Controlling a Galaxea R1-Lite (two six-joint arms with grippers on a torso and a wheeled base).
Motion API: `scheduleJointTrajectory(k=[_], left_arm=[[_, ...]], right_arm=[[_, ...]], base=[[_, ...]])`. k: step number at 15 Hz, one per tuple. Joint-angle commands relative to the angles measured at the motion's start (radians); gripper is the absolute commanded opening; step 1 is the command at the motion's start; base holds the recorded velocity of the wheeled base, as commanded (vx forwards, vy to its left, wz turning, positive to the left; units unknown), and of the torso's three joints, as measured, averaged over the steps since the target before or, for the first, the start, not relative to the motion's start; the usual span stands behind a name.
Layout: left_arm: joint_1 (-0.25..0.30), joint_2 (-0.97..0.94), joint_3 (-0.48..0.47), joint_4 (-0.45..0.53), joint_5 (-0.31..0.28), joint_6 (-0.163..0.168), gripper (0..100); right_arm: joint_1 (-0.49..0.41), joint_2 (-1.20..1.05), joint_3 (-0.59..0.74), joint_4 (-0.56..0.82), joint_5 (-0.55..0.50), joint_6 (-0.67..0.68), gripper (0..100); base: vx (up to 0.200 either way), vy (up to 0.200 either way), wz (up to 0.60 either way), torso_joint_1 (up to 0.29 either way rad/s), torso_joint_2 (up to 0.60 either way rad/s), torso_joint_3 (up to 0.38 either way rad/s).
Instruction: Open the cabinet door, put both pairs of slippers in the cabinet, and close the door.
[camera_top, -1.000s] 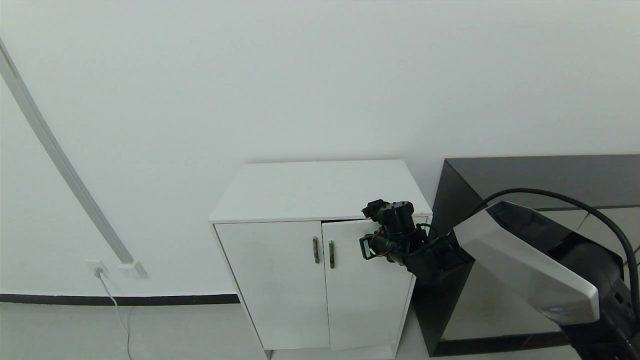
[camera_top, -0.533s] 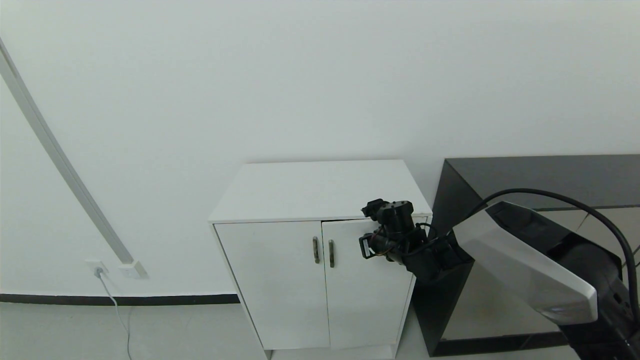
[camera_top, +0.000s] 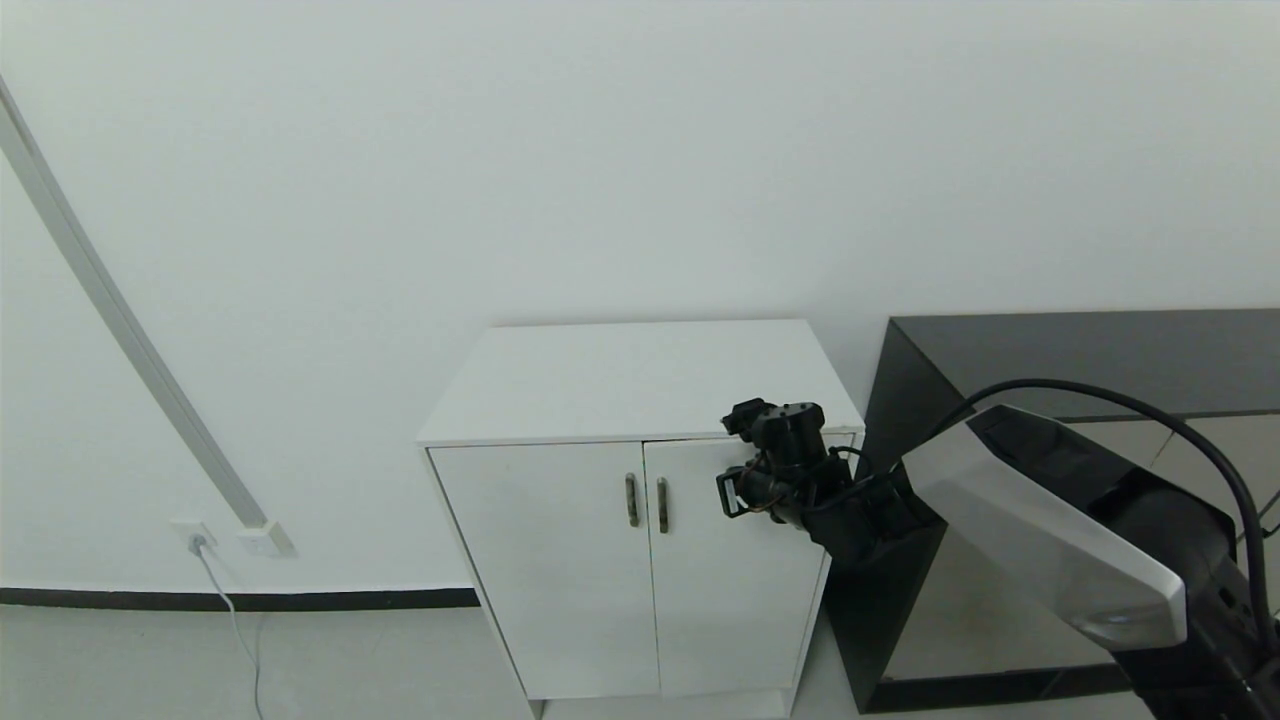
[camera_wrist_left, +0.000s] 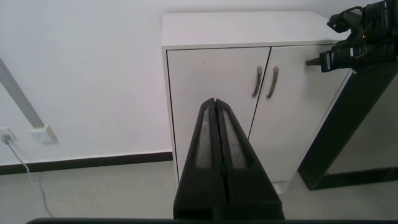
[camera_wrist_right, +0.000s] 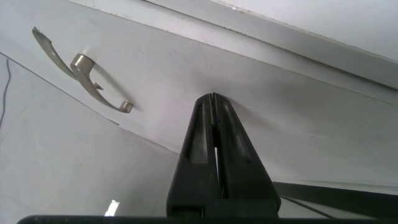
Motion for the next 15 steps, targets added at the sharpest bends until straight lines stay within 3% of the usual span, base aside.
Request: scheduleJointTrajectory(k=[1,15], left_arm=[[0.001,0.001,0.0,0.0,0.0,-0.001,0],[0.001,0.001,0.0,0.0,0.0,-0.001,0]], right_arm=[[0.0,0.004,-0.002,-0.001,0.0,-0.001,0],[-0.003,0.041,-0.078,0.035,-0.05,-0.002,0]], base=[[0.0,0.0,0.0,0.0,0.0,0.0],[0.0,0.0,0.0,0.0,0.0,0.0]])
